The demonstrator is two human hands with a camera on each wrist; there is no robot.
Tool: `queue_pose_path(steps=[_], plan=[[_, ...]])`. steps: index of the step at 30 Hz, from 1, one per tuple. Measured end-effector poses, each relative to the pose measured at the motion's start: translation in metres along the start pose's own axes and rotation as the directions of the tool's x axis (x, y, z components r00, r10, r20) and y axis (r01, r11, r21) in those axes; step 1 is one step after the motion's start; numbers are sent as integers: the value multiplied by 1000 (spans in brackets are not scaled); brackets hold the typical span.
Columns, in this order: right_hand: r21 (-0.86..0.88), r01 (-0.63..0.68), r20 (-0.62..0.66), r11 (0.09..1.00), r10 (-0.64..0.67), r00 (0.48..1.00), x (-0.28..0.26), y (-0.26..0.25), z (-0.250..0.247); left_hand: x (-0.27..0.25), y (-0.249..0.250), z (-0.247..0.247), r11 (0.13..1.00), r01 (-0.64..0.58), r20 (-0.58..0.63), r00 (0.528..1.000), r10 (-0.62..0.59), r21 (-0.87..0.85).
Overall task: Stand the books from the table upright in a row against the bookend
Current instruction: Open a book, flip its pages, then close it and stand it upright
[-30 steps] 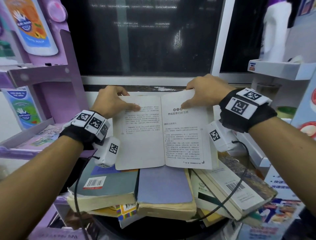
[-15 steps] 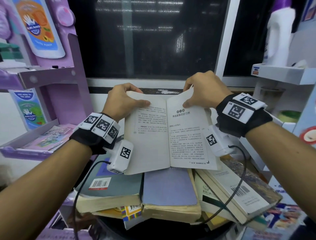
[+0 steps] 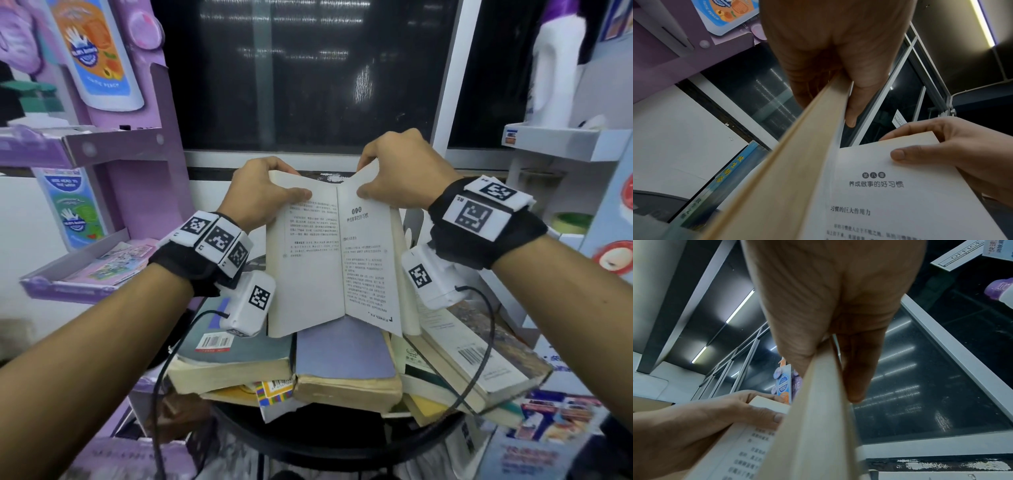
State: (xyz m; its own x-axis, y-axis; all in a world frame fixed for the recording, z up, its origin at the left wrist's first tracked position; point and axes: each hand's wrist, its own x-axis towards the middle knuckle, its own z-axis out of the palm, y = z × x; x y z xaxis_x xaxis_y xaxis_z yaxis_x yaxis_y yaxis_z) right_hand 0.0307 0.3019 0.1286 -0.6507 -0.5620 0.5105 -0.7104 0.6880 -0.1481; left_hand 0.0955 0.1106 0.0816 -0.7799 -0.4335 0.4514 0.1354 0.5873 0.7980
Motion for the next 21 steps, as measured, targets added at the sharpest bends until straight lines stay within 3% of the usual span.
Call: queue_pose_path(steps=[9,14,19,21], plan=[[126,37,-2,991,-37,999,-29,-25,-9,-24,25,0,994,-79,54,996,75,73],[101,88,-3,991,-88,996,-39,-34,-13,-36,35,1,982,-131,74,990,122,135],[145,104,64,984,-114,991,-44,-34,-17,-39,33,-3,987,-120,78,991,112,108],[141,108,87,984,-121,989,-43,-34,-16,-38,31,-4,997,-75,82,994,74,10]])
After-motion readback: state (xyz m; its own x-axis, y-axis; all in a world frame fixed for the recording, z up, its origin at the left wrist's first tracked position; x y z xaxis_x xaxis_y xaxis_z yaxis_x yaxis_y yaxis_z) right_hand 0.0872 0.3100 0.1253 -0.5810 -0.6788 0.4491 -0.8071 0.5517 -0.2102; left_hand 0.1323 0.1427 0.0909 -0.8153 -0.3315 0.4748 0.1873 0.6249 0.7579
